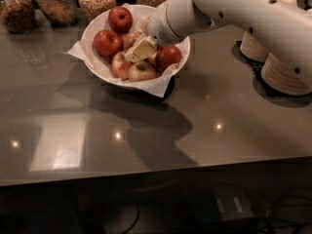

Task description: Pick apple from white bowl

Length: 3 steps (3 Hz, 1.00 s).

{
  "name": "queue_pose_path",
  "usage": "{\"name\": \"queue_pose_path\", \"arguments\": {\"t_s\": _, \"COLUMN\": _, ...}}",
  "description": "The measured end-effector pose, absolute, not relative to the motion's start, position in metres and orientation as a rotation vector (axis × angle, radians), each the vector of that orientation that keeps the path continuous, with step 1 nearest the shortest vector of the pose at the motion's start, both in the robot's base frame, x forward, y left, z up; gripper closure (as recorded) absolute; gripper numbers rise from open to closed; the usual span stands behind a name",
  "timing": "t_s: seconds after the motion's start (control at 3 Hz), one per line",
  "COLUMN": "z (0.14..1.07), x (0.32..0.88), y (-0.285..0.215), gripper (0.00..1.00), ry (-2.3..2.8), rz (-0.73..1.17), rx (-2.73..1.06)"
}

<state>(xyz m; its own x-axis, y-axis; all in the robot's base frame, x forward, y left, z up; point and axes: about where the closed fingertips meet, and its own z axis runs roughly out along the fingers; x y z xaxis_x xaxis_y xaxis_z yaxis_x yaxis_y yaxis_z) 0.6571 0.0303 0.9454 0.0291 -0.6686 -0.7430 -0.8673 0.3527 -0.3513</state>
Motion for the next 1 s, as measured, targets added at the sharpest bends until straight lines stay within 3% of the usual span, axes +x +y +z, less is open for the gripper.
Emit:
{"name": "queue_pose_path", "arguments": {"t_s": 0.67, "z": 0.9269, "x": 0.6679, "y": 0.0309, "gripper": 0.34, "ry": 1.722, "rz": 0.262, "rx": -1.367}}
{"name": "queue_pose_path", "arguments": {"t_s": 1.0, "z": 0.9239, "x": 0.6718, "y": 0.0318, "gripper": 0.52, "ry": 1.726, "rz": 0.254, "rx": -1.36}}
